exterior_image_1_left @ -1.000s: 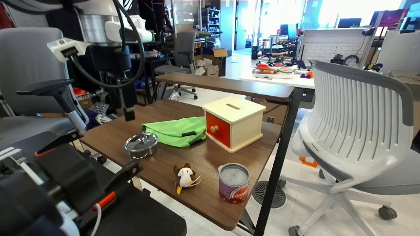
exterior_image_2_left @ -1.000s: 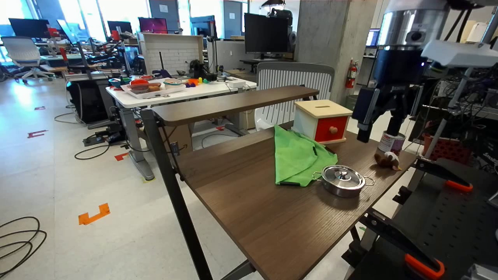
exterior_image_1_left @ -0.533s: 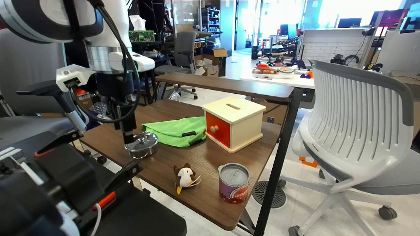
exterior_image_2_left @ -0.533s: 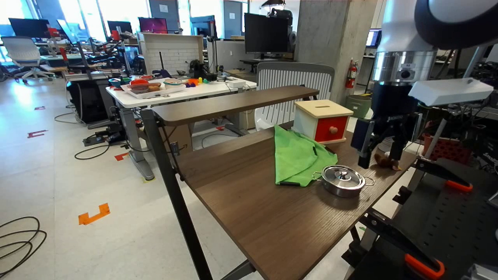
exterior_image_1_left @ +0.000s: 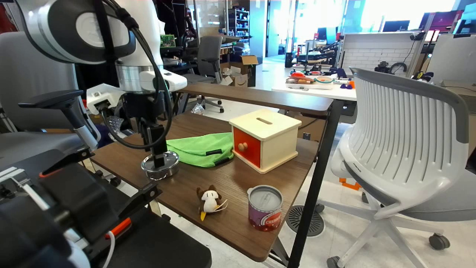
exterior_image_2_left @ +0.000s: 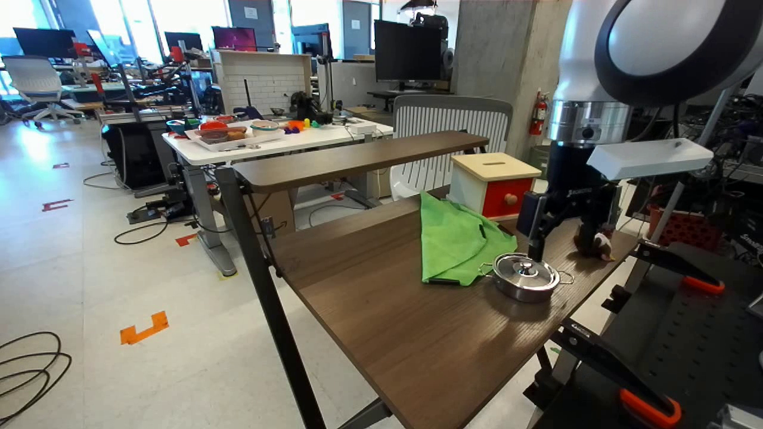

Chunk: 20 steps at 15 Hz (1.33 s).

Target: Pick up the lid from the silver pot and put it on the table.

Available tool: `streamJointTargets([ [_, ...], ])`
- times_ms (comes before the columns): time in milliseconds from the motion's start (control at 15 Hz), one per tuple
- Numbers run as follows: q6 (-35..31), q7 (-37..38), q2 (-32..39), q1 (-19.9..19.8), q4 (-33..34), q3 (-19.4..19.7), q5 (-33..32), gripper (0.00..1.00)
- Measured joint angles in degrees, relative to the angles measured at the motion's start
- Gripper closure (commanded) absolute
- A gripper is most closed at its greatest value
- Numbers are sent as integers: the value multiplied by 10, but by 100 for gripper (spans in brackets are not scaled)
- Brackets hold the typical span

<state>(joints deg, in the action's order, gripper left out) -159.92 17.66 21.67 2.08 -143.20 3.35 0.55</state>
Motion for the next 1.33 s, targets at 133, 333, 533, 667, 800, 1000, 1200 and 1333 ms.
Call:
streamJointTargets([
  [133,0,9,11,6,13,1,0,0],
  [333,0,22,25,23,29,7,0,0],
  [533,0,31,38,38,42,11,0,0],
  [667,0,35,47,48,48,14,0,24],
  [800,0,38,55,54,54,15,0,35],
  [1000,0,39,65,60,61,20,0,58],
  [1200,0,39,69,65,69,25,0,80],
  [1333,0,39,69,70,73,29,-1,92],
])
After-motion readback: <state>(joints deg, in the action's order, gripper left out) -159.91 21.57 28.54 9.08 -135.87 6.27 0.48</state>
